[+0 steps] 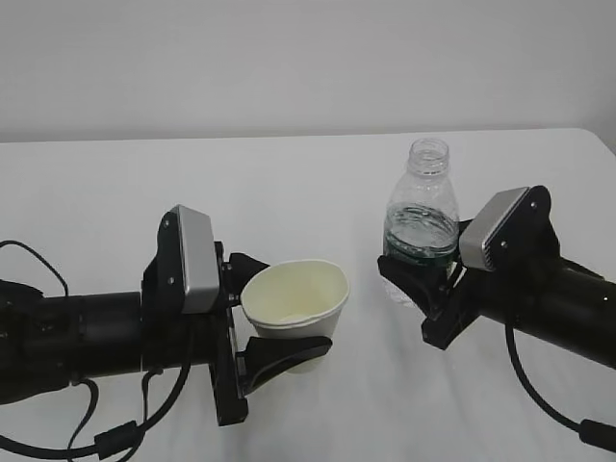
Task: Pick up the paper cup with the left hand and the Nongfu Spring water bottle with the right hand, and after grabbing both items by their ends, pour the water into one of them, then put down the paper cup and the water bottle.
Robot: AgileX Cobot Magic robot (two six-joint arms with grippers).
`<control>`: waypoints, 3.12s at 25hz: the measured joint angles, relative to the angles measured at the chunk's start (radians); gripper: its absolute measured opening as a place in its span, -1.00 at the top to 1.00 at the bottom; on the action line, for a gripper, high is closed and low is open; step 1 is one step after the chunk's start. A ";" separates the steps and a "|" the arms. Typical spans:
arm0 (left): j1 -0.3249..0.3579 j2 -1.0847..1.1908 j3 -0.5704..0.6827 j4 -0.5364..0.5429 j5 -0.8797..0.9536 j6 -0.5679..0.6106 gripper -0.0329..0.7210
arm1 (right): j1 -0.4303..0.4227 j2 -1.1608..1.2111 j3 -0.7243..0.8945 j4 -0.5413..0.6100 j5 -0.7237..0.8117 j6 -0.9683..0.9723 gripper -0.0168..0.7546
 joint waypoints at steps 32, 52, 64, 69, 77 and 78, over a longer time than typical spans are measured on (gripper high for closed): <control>-0.059 0.046 -0.004 -0.045 0.000 -0.017 -0.34 | 0.000 0.000 -0.124 -0.088 0.021 -0.055 -0.18; -0.059 0.046 -0.004 -0.045 0.000 -0.017 -0.34 | 0.000 0.000 -0.124 -0.043 0.057 -0.295 -0.18; -0.059 0.046 -0.004 -0.050 0.000 -0.017 -0.34 | 0.000 0.000 -0.124 -0.001 0.070 -0.414 -0.18; -0.059 0.046 -0.004 -0.052 0.000 -0.017 -0.34 | 0.000 0.000 -0.124 0.016 0.070 -0.456 -0.18; -0.059 0.046 -0.004 -0.068 0.000 -0.017 -0.34 | 0.000 0.000 -0.124 0.036 0.070 -0.513 -0.18; -0.059 0.046 -0.004 -0.070 0.000 -0.017 -0.34 | 0.000 0.000 -0.124 0.036 0.070 -0.515 -0.18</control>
